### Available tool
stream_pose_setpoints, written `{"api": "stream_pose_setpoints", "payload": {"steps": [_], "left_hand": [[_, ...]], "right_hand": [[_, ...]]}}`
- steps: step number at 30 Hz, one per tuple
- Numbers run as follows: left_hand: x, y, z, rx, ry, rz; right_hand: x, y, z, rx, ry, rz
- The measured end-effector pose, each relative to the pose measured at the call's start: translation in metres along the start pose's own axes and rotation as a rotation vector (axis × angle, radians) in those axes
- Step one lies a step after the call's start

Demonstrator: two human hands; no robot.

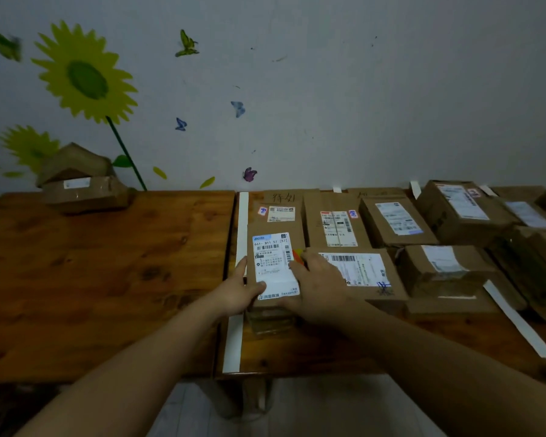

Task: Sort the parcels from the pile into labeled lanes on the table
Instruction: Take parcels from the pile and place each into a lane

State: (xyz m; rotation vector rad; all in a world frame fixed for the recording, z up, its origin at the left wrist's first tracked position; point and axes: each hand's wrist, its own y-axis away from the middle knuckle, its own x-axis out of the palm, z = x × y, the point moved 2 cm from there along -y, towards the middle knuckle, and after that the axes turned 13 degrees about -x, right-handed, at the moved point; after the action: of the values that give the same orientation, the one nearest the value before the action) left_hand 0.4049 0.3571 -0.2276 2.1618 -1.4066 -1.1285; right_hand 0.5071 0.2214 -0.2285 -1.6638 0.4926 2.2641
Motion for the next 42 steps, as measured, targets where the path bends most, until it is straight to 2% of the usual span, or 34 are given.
{"api": "stream_pose_setpoints", "payload": {"steps": [4, 7, 14, 20, 26, 32, 35, 42], "left_hand": [[-0.019, -0.002, -0.003, -0.04, -0.042, -0.013], [-0.057, 0.002, -0.006, -0.031, -0.12, -0.091], [-0.219, 0.012, 0.035, 0.029, -0.234, -0.257], [-0.368, 0.021, 0.107, -0.019, -0.186, -0.407], [-0.471, 0.01, 0.163, -0.106, -0.094, -0.471], [-0.533, -0.043, 0.181, -0.187, 0.002, -0.465], [-0.555, -0.08, 0.174, -0.208, 0.015, -0.452], [-0.599, -0.164, 0.144, -0.163, 0.054, -0.411]], "right_hand": [[-0.013, -0.015, 0.009, -0.01, 0.076, -0.017], [-0.029, -0.037, 0.029, -0.018, 0.107, -0.041], [-0.062, -0.129, 0.131, -0.047, 0.086, -0.065], [-0.058, -0.222, 0.243, -0.025, -0.12, -0.066], [-0.045, -0.3, 0.319, -0.029, -0.19, -0.003], [-0.035, -0.384, 0.345, -0.073, -0.253, 0.011], [-0.024, -0.436, 0.342, -0.038, -0.309, -0.007], [-0.009, -0.546, 0.336, 0.04, -0.458, -0.004]]}}
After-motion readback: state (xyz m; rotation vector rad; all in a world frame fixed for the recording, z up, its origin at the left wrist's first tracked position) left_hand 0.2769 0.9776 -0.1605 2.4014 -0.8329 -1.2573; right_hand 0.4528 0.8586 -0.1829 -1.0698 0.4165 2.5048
